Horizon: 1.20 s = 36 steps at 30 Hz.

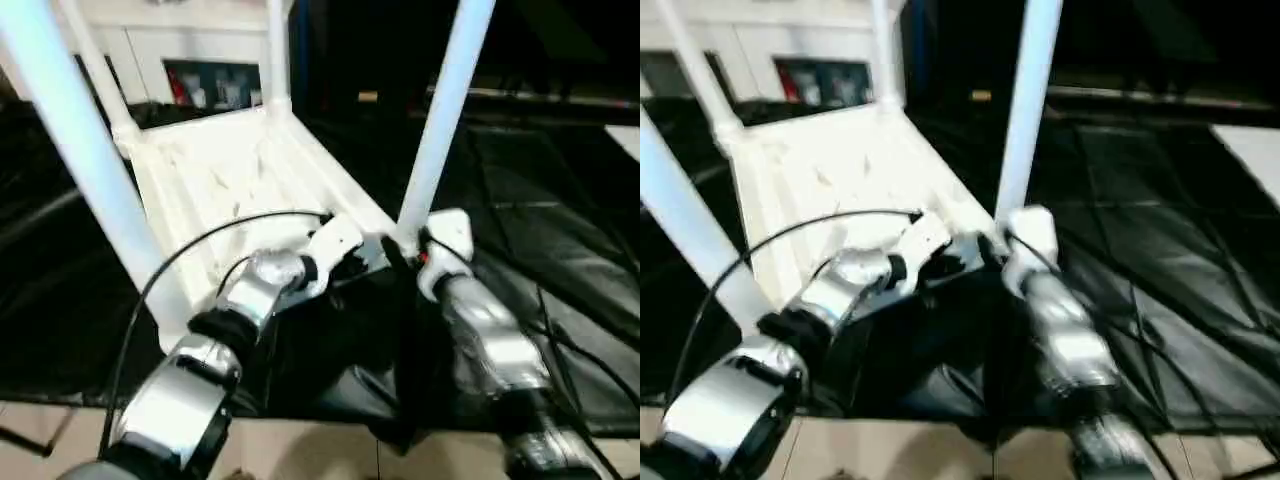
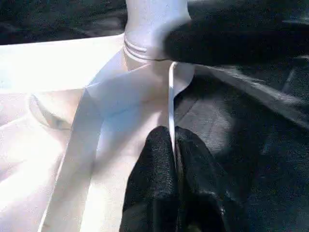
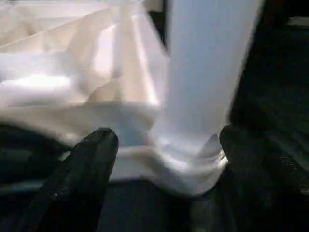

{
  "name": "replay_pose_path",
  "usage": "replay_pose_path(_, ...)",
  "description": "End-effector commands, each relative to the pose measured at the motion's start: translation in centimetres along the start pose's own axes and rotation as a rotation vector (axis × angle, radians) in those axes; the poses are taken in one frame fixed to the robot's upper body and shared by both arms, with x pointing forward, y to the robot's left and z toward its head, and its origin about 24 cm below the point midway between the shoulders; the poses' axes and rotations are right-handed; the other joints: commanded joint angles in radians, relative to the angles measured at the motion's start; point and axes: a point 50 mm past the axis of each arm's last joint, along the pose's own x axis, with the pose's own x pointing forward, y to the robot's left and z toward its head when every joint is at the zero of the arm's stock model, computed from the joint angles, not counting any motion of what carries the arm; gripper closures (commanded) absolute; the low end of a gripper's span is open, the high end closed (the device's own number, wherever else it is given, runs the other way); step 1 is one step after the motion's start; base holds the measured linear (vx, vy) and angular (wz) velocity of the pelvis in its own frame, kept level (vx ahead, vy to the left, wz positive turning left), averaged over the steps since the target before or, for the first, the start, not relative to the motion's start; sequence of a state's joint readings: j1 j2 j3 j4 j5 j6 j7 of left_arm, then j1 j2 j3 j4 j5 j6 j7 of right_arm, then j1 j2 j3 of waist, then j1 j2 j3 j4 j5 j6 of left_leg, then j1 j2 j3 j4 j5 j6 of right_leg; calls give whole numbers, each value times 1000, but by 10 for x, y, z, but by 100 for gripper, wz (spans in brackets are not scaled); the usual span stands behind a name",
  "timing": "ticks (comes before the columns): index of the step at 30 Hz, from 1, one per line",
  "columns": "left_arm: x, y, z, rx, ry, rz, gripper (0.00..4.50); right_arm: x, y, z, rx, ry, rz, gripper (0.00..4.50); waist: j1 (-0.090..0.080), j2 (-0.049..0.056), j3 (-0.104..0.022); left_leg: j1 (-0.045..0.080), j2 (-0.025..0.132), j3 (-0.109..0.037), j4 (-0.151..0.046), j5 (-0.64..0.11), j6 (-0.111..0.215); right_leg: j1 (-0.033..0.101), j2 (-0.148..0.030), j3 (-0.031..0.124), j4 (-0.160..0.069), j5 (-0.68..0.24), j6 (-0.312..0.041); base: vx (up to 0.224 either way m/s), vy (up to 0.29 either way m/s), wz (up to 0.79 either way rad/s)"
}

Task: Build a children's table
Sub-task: Rotate leg to tighten, then rotate table base

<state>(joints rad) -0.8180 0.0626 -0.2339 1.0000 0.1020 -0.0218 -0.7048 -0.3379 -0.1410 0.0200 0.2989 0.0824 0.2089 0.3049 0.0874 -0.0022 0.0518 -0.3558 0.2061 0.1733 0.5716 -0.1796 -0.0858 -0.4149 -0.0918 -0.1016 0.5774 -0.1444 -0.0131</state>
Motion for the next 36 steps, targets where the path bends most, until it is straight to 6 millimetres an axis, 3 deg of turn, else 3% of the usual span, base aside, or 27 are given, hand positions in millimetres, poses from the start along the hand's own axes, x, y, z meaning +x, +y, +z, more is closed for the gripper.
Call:
replay_pose_path(1, -3, 4, 19, -38, -143, 6, 405, -4, 12, 8, -1, -12, 78, 65, 6, -33, -71, -8, 13, 3, -56, -147, 95, 65, -55, 46, -68, -310, -131, 0, 0, 0)
replay_pose_path(4, -8, 6, 19, -51, -156, 5, 393, -9, 17, 9, 8, 3, 100, 65, 11, -25, -72, -1, 19, 2, -57, -156, 85, 59, -59, 48, -68, -321, -151, 0, 0, 0)
replay_pose_path(5, -11, 7, 19, -55, -172, 10, 383, -12, 18, 10, 13, 9, 108, 65, 9, -24, -68, -1, 25, 1, -60, -153, 83, 58, -55, 50, -62, -269, -168, 0, 0, 0)
replay_pose_path(11, -31, 5, 18, -70, -205, -50, 338, -12, 23, 19, 64, -20, 138, 65, -1, -21, -64, -3, 24, 1, -65, -206, 51, 59, -58, 52, -61, -291, -166, 0, 0, 0)
replay_pose_path(12, -36, 3, 15, -65, -182, -83, 328, -9, 23, 21, 72, -22, 140, 65, 0, -18, -65, 3, 25, 2, -64, -214, 43, 56, -58, 52, -61, -300, -162, 0, 0, 0)
replay_pose_path(13, -36, 3, 15, -65, -182, -83, 320, -9, 23, 21, 72, -22, 140, 65, -3, -20, -63, -2, 23, 2, -66, -213, 44, 57, -56, 53, -62, -303, -160, 0, 0, 0)
replay_pose_path(14, -42, -1, 11, -62, -153, -128, 320, -6, 23, 22, 80, -20, 146, 65, 0, -22, -63, 1, 23, 2, -65, -219, 36, 57, -57, 53, -63, -317, -153, 0, 0, 0)
replay_pose_path(15, -53, -11, 2, -66, -90, -213, 311, 1, 25, 22, 83, -12, 161, 65, -5, -23, -62, -4, 26, -2, -70, -212, 30, 59, -58, 53, -59, -315, -154, 0, 0, 0)
replay_pose_path(16, -53, -11, 2, -66, -90, -213, 305, 1, 25, 22, 83, -12, 161, 65, -7, -18, -62, -4, 30, -5, -73, -226, 22, 59, -59, 51, -54, -329, -154, 0, 0, 0)
replay_pose_path(17, -59, -18, -4, -67, -50, -258, 297, 5, 26, 21, 84, -3, 173, 65, -11, -18, -60, 6, 28, -1, -71, -241, 13, 50, -59, 54, -64, -362, -148, 0, 0, 0)
replay_pose_path(19, -65, -28, -11, -62, 7, -290, 287, 13, 27, 21, 72, 8, 182, 65, -16, -20, -57, 5, 28, 2, -72, -234, 5, 48, -54, 59, -59, -337, -163, 0, 0, 0)
replay_pose_path(20, -65, -30, -15, -55, 25, -276, 277, 19, 27, 22, 63, 9, 185, 65, -15, -15, -59, 9, 26, 4, -70, -244, 1, 45, -54, 59, -59, -339, -163, 0, 0, 0)
replay_pose_path(22, -66, -33, -19, -64, 45, -250, 266, 28, 29, 26, 64, 4, 186, 65, -15, -15, -60, 8, 24, 5, -68, -238, -4, 47, -53, 60, -58, -318, -163, 0, 0, 0)
replay_pose_path(25, -65, -39, -22, -68, 69, -213, 244, 45, 33, 36, 79, -12, 163, 65, -18, -24, -58, 5, 23, 3, -69, -233, -6, 54, -54, 58, -59, -320, -164, 0, 0, 0)
replay_pose_path(31, -68, -31, -30, 30, 165, -60, 204, 60, 36, 45, 92, -29, 105, 65, -24, -26, -62, 3, 20, 3, -65, -194, -1, 56, -49, 58, -48, -268, -161, 0, 0, 0)
replay_pose_path(35, -74, -26, -46, 161, 264, 45, 178, 64, 21, 42, 90, -27, -38, 65, -24, -26, -64, 6, 21, 4, -63, -184, 0, 53, -49, 58, -43, -242, -168, 0, 0, 0)
replay_pose_path(36, -75, -27, -49, 168, 272, 54, 171, 64, 18, 42, 92, -26, -56, 65, -20, -26, -64, 11, 20, 7, -61, -194, -4, 49, -48, 59, -45, -245, -172, 0, 0, 0)
